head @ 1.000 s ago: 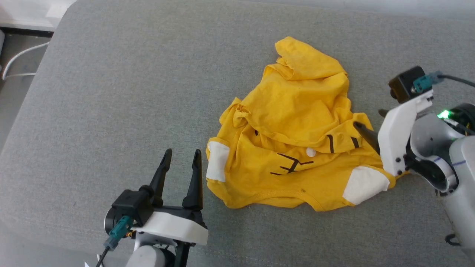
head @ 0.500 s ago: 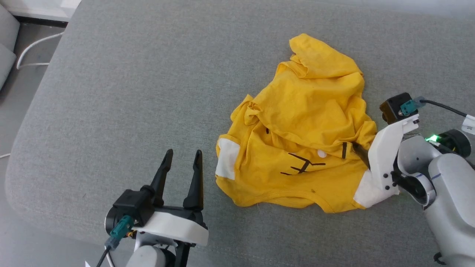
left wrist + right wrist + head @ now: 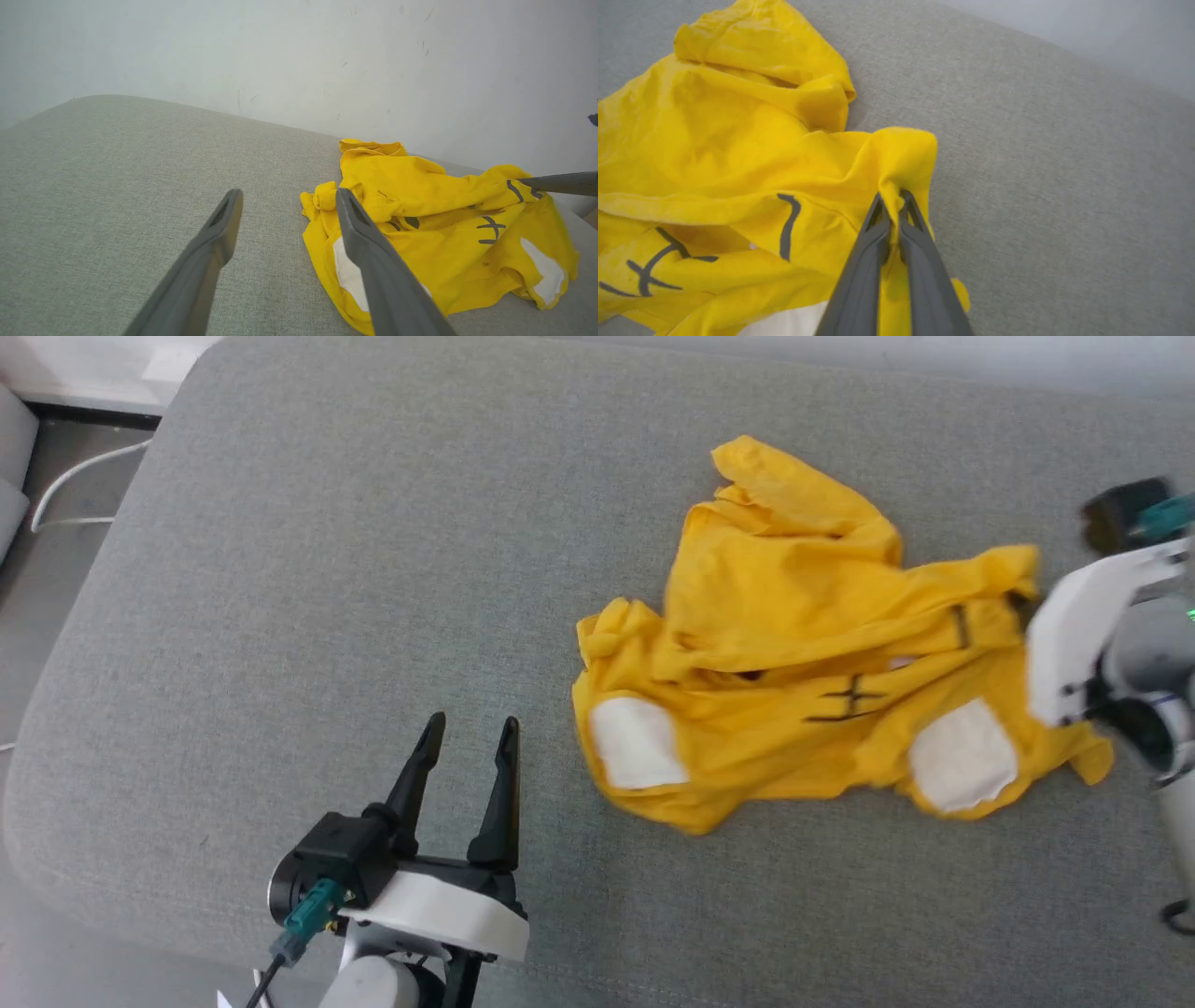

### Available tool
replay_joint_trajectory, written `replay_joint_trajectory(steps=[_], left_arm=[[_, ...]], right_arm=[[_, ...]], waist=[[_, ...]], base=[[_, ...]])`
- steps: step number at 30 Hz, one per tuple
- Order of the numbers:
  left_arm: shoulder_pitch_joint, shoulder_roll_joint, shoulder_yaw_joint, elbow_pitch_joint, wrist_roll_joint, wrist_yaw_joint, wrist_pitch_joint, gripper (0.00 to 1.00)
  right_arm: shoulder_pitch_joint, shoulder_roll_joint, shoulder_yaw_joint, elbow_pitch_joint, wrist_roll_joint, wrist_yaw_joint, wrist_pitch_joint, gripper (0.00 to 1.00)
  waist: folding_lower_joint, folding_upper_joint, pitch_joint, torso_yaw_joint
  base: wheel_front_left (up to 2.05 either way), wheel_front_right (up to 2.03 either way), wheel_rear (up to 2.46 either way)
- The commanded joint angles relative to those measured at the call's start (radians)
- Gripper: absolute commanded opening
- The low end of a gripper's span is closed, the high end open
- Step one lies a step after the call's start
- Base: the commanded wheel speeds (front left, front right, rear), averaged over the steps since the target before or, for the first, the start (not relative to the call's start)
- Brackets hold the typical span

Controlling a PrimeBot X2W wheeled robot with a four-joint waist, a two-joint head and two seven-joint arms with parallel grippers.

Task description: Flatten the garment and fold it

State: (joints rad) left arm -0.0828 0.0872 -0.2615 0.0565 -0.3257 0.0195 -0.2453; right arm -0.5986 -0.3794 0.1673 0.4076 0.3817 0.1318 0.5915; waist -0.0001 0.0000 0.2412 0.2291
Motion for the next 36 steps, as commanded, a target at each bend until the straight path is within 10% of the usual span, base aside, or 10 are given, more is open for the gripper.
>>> replay_joint_trajectory(steps=[1,4,5,6,16,36], left_arm=[[0.006,0.003,-0.002,-0.006,-0.004,-0.002,0.001,1.0],[0.001,0.004,-0.008,-0.007,-0.006,-0.004,0.006,1.0],[-0.001,0.005,-0.009,-0.006,-0.006,-0.005,0.007,1.0],[-0.003,0.005,-0.01,-0.006,-0.007,-0.005,0.007,1.0],[-0.022,0.014,-0.005,-0.003,-0.009,0.002,0.004,1.0],[0.029,0.044,0.011,-0.057,-0.019,0.006,-0.007,1.0]], right_arm=[[-0.019,-0.013,-0.031,0.015,-0.022,-0.001,-0.007,0.0],[-0.036,-0.029,-0.107,0.054,-0.085,-0.001,-0.023,0.0],[-0.039,-0.033,-0.133,0.068,-0.11,-0.001,-0.037,0.39],[-0.044,-0.032,-0.16,0.084,-0.135,-0.001,-0.056,0.98],[-0.062,0.086,-0.238,0.105,-0.215,-0.001,-0.245,1.0],[0.496,0.322,-0.421,-0.594,-0.272,-0.001,-0.464,1.0]], waist=[[0.0001,0.0,0.01,0.007],[0.0001,0.0,0.027,0.019],[0.0001,0.0,0.033,0.024],[0.0001,0.0,0.04,0.028],[0.0001,0.0,0.053,0.011],[0.0001,0.0,-0.029,-0.121]], base=[[0.0,0.0,0.0],[0.0,0.0,0.0],[0.0,0.0,0.0],[0.0,0.0,0.0],[0.0,0.0,0.0],[0.0,0.0,0.0]])
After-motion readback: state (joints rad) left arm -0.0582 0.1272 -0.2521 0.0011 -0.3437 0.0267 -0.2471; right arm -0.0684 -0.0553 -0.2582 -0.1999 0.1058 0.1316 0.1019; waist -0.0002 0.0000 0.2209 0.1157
